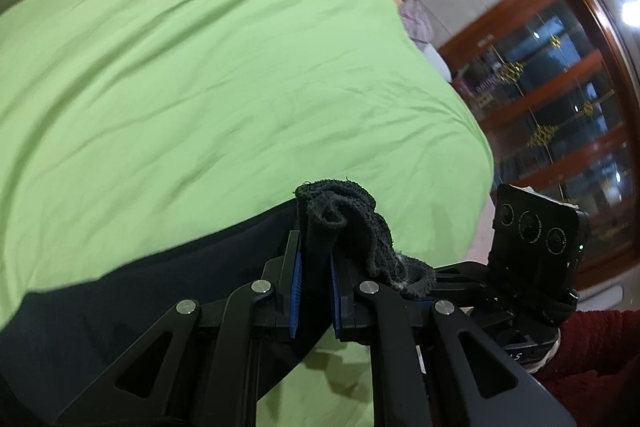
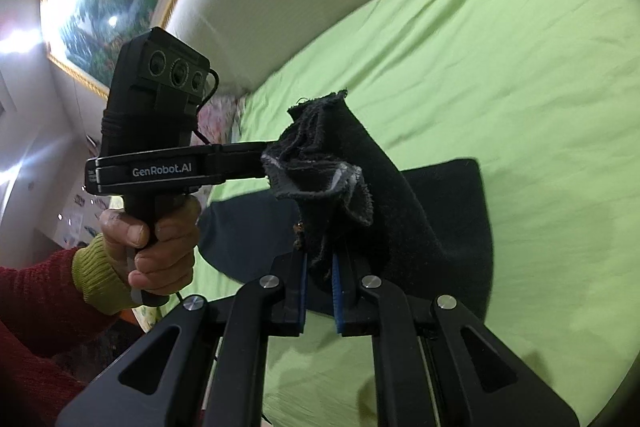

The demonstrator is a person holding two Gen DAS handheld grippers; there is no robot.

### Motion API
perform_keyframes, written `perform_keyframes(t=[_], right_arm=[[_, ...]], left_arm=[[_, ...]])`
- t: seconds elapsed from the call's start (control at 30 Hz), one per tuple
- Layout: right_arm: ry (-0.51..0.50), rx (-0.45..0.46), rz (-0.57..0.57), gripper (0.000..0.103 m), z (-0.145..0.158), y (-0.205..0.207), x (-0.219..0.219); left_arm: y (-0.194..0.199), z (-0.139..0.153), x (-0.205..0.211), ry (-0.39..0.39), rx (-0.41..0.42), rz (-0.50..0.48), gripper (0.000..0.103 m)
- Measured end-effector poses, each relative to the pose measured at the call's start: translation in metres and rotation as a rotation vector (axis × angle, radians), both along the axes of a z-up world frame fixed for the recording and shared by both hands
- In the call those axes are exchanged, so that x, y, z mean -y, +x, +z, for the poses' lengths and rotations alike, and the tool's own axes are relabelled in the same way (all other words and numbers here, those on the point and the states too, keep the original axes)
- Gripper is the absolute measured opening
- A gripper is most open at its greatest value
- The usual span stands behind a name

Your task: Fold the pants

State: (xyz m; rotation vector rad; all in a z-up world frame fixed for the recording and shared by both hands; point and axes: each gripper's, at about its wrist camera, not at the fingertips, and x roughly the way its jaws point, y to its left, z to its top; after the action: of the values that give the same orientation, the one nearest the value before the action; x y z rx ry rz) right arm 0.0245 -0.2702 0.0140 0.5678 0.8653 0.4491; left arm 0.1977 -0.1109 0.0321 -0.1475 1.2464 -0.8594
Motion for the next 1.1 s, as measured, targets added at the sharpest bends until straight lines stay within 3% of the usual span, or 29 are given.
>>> perform_keyframes(t=[0.5,0.57,0.63,0.73,0.9,1.1], right_arm=[[-0.101,-0.155,0.112,0.017,-0.038,0.05,-0.043],[-0.109,-0.17,0.127,0.021,-0.04,0.053,-0.047],[-0.113,-0.184,0.146,0.032,-0.043,0.055,-0.052],[-0.117,-0.198,0.172,0.041,-0.045,0.056,-0.06],[-0.133,-0.202,0.211,0.047,-0.046,0.057,-0.073],[-0.131,-0.186,0.261,0.047,-0.034,0.057,-0.08]], left_arm=[[-0.014,-0.053,-0.051,0.039,-0.09,0.179,0.008],[-0.016,-0.057,-0.057,0.044,-0.104,0.207,0.009],[-0.02,-0.059,-0.064,0.048,-0.118,0.241,0.012],[-0.028,-0.062,-0.078,0.038,-0.135,0.304,0.014],[-0.044,-0.062,-0.104,0.011,-0.15,0.394,0.016],[-0.057,-0.06,-0.133,-0.026,-0.162,0.489,0.023]])
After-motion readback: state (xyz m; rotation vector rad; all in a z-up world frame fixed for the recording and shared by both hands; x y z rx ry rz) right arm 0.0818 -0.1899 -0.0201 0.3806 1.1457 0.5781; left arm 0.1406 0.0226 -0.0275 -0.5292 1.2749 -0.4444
